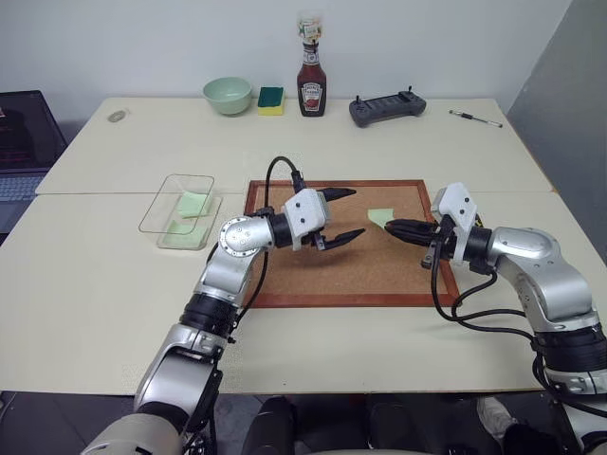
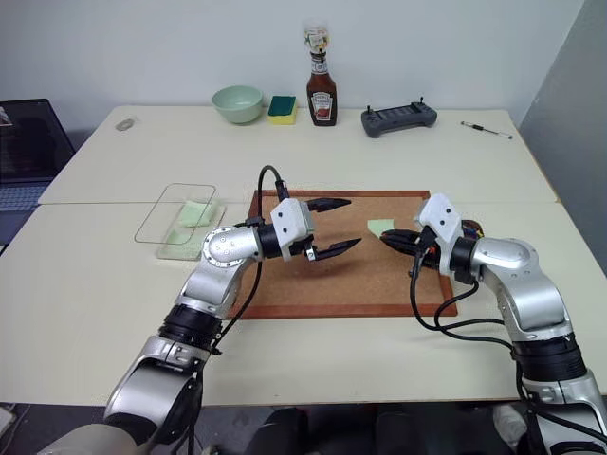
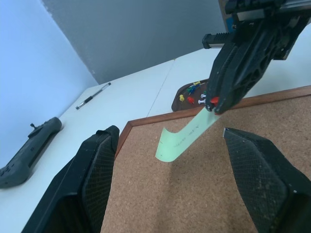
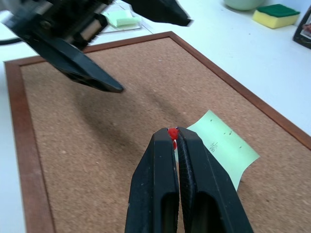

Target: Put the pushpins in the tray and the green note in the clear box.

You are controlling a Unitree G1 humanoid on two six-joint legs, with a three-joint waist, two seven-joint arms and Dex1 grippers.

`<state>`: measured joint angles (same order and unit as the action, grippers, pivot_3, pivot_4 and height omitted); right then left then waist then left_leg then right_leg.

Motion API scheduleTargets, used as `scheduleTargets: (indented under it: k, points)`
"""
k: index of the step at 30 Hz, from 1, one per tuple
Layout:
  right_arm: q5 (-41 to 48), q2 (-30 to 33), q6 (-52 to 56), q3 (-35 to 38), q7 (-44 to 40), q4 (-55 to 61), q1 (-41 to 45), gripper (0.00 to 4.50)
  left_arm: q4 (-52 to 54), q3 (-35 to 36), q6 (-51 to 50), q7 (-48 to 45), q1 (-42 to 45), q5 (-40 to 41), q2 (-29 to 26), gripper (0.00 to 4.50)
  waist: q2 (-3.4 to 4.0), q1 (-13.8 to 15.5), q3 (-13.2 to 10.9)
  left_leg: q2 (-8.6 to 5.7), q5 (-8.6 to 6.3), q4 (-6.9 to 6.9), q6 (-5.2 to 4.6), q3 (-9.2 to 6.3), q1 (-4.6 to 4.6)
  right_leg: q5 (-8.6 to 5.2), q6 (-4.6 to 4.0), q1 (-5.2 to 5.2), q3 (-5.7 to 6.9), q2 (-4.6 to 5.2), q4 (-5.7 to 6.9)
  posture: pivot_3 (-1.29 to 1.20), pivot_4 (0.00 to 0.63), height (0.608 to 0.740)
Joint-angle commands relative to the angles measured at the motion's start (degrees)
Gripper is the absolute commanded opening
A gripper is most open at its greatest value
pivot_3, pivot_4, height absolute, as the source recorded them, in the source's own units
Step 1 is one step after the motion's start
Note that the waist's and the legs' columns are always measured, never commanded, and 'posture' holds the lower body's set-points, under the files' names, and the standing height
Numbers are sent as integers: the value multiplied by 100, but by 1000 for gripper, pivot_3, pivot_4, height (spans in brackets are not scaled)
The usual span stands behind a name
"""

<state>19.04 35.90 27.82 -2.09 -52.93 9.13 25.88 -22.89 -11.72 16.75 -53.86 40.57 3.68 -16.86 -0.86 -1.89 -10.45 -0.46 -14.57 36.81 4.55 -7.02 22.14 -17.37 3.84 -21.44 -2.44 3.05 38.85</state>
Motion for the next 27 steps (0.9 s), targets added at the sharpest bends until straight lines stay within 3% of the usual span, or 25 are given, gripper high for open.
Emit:
scheduleTargets:
  k: [1,9,25,27]
  points:
    - [233,104,242,100,-51,429,131,0,-349,-160,533,-281,283,-122,-31,3623,0,2,0,0,0,0,0,0,1,0,0,-1,1,0,0,0,150,740]
    - [360,140,470,97,-23,647,142,0,-1261,-425,1535,-475,715,-527,-104,3623,-4,5,-3,-1,0,0,0,-1,4,0,0,-1,2,0,0,0,150,740]
    - [415,138,621,13,-30,777,120,0,-2597,-560,2402,0,1345,-1086,366,3623,-7,3,-4,-3,0,10,0,-7,49,0,0,-40,8,0,7,0,150,740]
    - [422,124,631,7,-18,785,120,0,-2732,-583,2544,80,1388,-1178,369,3293,-7,-2,-4,-4,0,10,0,-7,51,0,0,-42,7,0,7,0,150,740]
